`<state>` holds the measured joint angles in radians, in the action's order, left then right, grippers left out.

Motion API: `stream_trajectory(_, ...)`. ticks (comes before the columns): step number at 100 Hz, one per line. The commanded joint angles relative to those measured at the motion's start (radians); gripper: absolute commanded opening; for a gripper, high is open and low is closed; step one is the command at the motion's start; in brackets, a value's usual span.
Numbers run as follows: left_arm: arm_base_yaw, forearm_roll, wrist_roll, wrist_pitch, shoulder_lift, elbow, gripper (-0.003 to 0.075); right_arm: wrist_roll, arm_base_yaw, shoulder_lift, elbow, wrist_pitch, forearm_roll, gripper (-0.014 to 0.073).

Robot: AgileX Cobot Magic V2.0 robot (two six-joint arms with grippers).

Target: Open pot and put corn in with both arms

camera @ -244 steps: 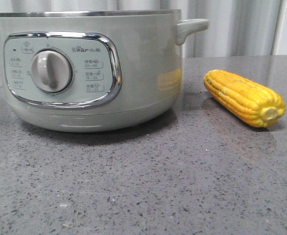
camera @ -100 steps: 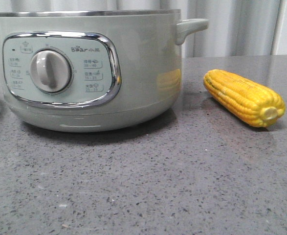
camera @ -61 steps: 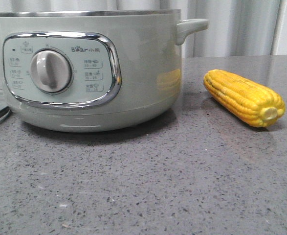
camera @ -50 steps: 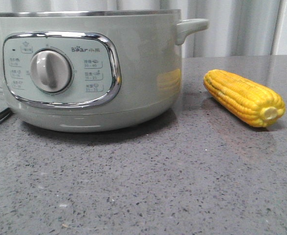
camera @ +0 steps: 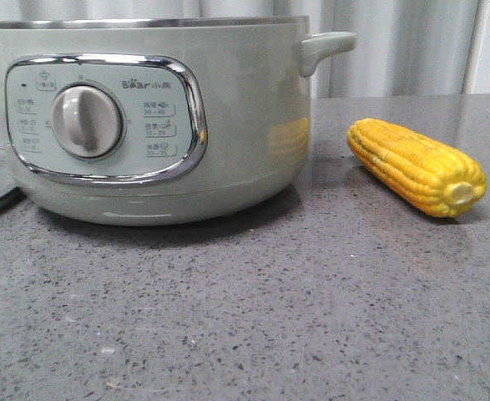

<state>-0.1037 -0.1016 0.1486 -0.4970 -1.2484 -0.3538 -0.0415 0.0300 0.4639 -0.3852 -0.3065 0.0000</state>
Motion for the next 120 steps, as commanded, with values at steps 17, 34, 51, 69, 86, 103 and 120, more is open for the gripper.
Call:
stream_trajectory(17,-0.009,0.021,0.01,-0.081,0.052,-0.026,0.0343,-0.004,0.0,0.012,-0.038,0.011,0.006,-0.0074)
stream_trajectory(34,-0.009,0.023,0.01,-0.085,0.151,-0.028,0.0391,-0.004,0.0,0.031,-0.097,-0.044,0.015,-0.0073)
stream_trajectory(51,-0.009,0.023,0.01,-0.085,0.286,-0.028,0.0391,-0.004,-0.025,0.121,-0.193,-0.15,0.027,0.0018)
stream_trajectory(69,-0.019,0.055,0.01,-0.083,0.436,-0.028,0.0391,-0.005,-0.11,0.278,-0.326,-0.276,0.029,0.0216)
stream_trajectory(86,-0.051,0.09,0.01,-0.083,0.563,-0.028,0.0389,-0.005,-0.194,0.45,-0.453,-0.313,0.057,0.0323)
stream_trajectory(103,-0.067,0.09,0.01,-0.081,0.628,-0.028,0.0389,-0.005,-0.235,0.644,-0.601,-0.398,0.121,0.0334)
stream_trajectory(120,-0.067,0.09,0.01,-0.081,0.635,-0.028,0.0389,-0.005,-0.238,0.816,-0.712,-0.429,0.163,0.0334)
